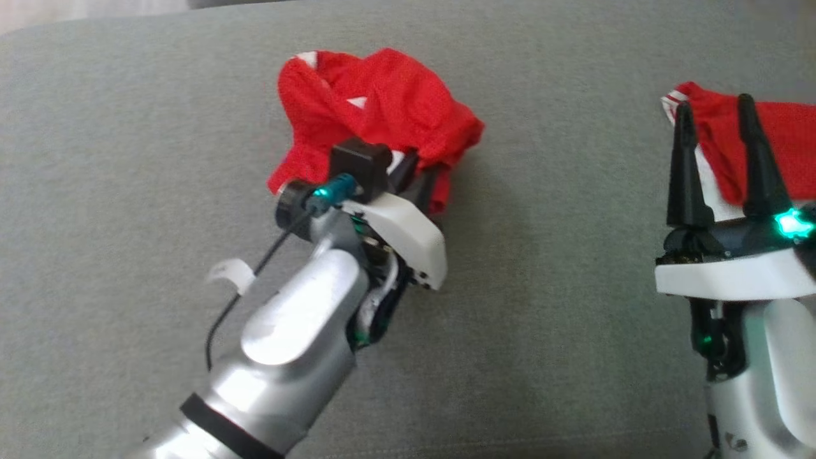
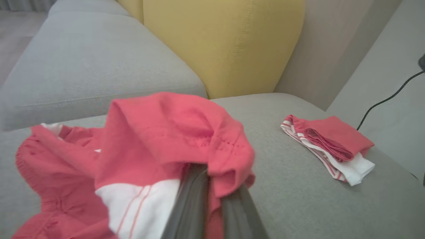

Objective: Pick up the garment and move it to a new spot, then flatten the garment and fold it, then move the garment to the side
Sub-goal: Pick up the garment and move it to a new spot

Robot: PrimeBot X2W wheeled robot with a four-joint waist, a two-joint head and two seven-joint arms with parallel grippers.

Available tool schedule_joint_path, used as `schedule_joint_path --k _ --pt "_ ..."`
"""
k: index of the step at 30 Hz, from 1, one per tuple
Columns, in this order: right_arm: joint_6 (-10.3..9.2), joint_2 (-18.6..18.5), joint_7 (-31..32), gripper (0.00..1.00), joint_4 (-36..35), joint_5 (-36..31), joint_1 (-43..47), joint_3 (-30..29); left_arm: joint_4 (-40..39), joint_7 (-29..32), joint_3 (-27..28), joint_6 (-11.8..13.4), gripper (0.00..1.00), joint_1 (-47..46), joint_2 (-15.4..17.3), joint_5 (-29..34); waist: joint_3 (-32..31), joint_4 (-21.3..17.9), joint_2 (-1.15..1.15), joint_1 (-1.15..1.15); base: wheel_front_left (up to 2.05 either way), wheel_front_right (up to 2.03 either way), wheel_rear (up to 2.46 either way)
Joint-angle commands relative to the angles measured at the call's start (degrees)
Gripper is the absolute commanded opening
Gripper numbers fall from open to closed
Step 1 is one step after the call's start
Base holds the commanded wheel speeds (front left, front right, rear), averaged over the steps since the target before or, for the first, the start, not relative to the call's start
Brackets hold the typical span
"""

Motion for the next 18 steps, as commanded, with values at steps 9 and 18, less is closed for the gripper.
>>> schedule_joint_path --k 9,18 --pt "-0.05 1.2 -1.6 1.0 0.7 0.8 -3.4 4.2 -0.9 -6.3 -10.7 9.6 1.0 -9.0 1.0 -13.2 2.3 -5.8 0.0 0.0 0.0 0.0 0.0" --pt "-0.05 1.4 -2.3 1.0 2.3 0.5 -2.6 2.7 3.2 -8.9 -16.0 9.7 1.0 -12.7 1.0 -19.2 1.3 -3.4 0.0 0.0 0.0 0.0 0.0"
